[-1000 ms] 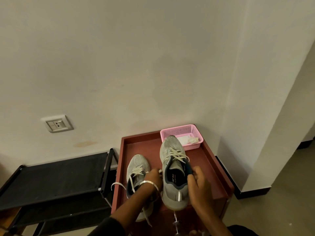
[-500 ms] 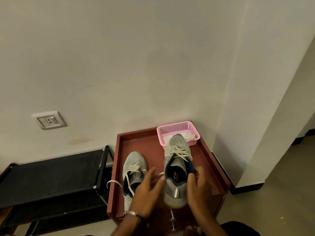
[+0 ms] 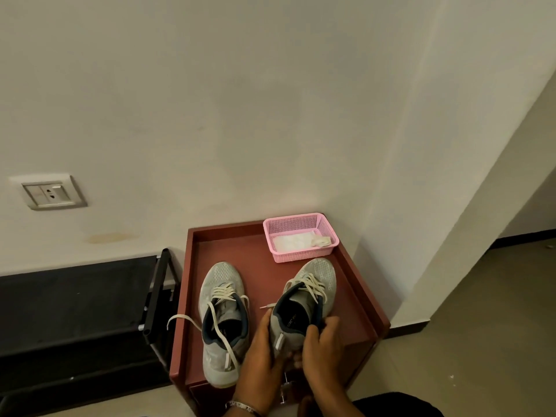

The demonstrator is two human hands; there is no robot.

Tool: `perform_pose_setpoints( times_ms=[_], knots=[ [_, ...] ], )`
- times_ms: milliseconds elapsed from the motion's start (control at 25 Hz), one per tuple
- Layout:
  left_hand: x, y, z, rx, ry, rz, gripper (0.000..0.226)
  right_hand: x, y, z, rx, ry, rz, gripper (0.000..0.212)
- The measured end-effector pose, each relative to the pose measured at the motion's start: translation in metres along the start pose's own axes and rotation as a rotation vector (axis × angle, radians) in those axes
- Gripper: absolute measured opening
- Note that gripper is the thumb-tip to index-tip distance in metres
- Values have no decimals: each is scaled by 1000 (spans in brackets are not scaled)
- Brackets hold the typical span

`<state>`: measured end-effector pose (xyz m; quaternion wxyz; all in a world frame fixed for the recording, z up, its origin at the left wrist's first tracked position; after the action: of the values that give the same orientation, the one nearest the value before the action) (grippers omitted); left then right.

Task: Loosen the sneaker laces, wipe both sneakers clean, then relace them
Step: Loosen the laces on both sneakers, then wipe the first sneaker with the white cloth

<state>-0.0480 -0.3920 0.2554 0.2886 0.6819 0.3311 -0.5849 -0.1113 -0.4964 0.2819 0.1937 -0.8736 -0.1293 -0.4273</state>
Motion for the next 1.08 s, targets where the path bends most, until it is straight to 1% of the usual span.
perform_pose_setpoints(
  times_ms=[120,200,280,400,520,560,640,720,800,920,1080],
  knots=[
    [8,9,3,-66,-59,-100,63,2,8,15,47,4,-2,6],
    [18,17,5,-100,-72,-157,68,2,14,23,72,1,-27,6],
    [26,25,7,-126,-21,-176,72,2,21,26,100,-4,-63,6],
    [24,31,11,-158,46,-136,74,0,36,24,162,-24,-97,7],
    [14,37,9,-151,101,-36,87,-1,48,18,251,-67,-98,10],
    [12,40,8,-148,124,-1,92,0,51,13,248,-97,-117,9],
    [8,46,6,-147,165,66,97,7,61,-1,172,-145,-199,7],
    [5,52,6,-139,189,134,93,24,78,-15,118,-203,-327,7],
    [2,57,6,-117,207,179,83,42,104,-22,106,-304,-464,12],
    [1,63,5,-101,240,182,74,62,154,-20,6,-506,-645,20],
    [5,63,8,-99,258,166,70,73,209,-11,-66,-860,-786,36]
  ],
)
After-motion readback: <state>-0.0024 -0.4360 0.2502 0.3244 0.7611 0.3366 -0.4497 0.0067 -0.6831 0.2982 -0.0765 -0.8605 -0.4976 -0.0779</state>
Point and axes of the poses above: each hand's wrist, its own y-axis towards the middle knuckle, its own z-axis out of the palm, x = y × z, the point moved 2 cm from there along y, towards the middle knuckle, and after that the axes turned 10 degrees about -y, right-handed, at the moved point
